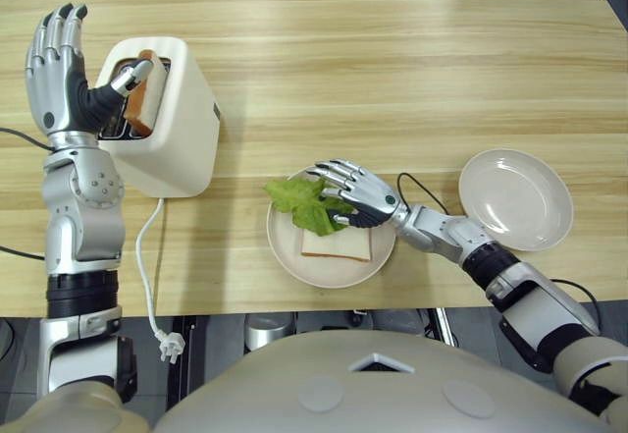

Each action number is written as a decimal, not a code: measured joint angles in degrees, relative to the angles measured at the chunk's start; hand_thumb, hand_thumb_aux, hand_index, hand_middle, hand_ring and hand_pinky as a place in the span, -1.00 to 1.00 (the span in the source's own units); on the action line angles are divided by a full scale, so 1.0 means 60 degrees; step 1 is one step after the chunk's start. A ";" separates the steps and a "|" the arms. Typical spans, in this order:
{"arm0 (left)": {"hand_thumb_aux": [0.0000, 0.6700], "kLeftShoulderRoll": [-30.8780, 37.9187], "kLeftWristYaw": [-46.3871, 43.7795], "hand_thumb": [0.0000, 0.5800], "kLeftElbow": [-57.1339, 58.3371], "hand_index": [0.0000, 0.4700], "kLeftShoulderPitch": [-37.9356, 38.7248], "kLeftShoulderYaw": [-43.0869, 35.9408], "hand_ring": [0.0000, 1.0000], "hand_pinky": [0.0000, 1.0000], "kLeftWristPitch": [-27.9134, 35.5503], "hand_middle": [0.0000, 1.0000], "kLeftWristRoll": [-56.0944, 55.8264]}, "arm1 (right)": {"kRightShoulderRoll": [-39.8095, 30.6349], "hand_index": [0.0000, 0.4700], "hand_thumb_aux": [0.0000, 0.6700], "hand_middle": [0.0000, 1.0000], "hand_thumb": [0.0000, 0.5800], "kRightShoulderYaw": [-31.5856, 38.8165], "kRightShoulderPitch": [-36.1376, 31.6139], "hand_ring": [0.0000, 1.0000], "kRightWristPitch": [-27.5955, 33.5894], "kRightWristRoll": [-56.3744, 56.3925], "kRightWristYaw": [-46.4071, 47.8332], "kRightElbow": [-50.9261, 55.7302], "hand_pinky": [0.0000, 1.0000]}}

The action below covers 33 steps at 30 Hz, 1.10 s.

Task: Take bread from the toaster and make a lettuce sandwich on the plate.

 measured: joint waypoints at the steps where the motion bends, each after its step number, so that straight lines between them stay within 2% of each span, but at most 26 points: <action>1: -1.00 0.0000 -0.0001 -1.00 0.0000 -1.00 0.0000 0.0000 -1.00 -1.00 0.0000 -1.00 0.0000 | -0.0018 0.43 0.46 -1.00 0.85 -0.0019 0.0024 -1.00 0.0003 0.0039 0.0005 -0.0017 -1.00; 5: -1.00 0.0000 -0.0009 -1.00 0.0002 -1.00 0.0000 -0.0001 -1.00 -1.00 -0.0001 -1.00 0.0001 | -0.0159 0.34 0.37 -1.00 0.80 -0.0135 0.0214 -1.00 0.0027 0.0139 0.0047 -0.0167 -1.00; 18: -1.00 -0.0113 -0.0024 -1.00 0.0015 -1.00 -0.0029 -0.0080 -1.00 -1.00 0.0000 -1.00 0.0003 | -0.0396 0.51 0.55 -1.00 0.90 -0.0707 0.0543 -1.00 0.0066 0.0662 0.0276 -0.0442 -1.00; 33: -1.00 -0.0128 -0.0064 -1.00 0.0122 -1.00 -0.0028 -0.0080 -1.00 -1.00 -0.0001 -1.00 0.0002 | -0.0076 0.47 0.51 -1.00 0.88 -0.1088 0.0474 -1.00 0.0139 0.1498 0.1076 0.0019 -1.00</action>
